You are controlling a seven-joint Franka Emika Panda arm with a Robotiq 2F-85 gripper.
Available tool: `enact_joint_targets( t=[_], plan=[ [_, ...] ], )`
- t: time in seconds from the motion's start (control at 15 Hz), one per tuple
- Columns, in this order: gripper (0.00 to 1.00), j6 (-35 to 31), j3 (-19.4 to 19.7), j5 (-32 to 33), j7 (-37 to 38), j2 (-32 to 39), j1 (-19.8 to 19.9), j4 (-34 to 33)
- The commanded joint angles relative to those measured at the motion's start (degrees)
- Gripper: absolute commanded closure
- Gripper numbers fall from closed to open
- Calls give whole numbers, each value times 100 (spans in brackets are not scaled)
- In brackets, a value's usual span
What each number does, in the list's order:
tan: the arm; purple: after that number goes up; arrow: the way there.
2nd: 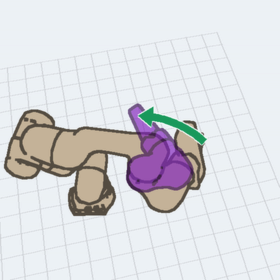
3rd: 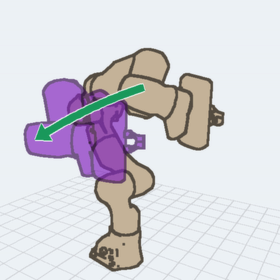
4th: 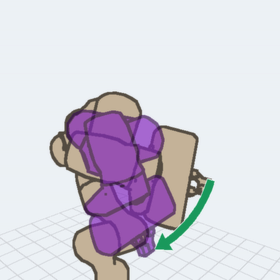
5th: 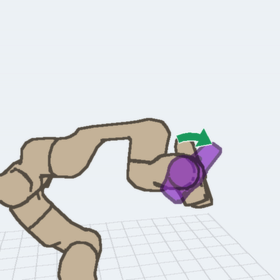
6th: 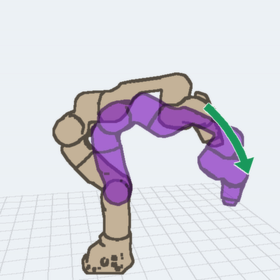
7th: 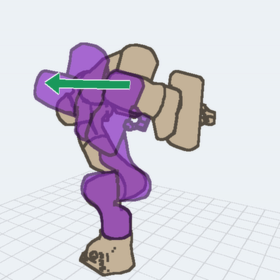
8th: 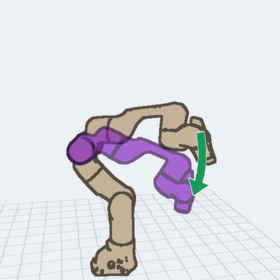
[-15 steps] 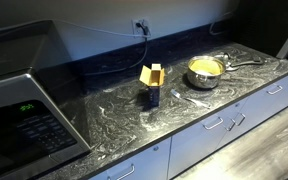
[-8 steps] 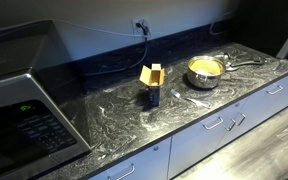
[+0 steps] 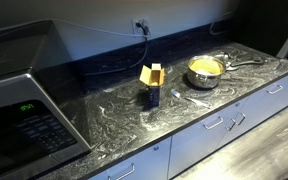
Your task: Put the lid on the plate
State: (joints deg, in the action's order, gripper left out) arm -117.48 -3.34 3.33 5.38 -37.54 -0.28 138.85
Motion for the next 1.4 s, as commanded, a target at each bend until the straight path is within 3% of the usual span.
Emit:
enact_joint_targets(
  t=[0.0, 0.53, 0.6, 0.93, 1.33],
  plan=[
    [0, -609, 199, 335, -139, 786, 295, -493],
    [0, -1450, 630, 755, 110, 2202, 858, -1359],
    [0, -1368, 640, 587, -51, 1864, 738, -1042],
    [0, -1386, 656, 596, -56, 1977, 735, -1100],
    [0, -1495, 939, 247, 328, 3260, 881, -2056]
  ],
)
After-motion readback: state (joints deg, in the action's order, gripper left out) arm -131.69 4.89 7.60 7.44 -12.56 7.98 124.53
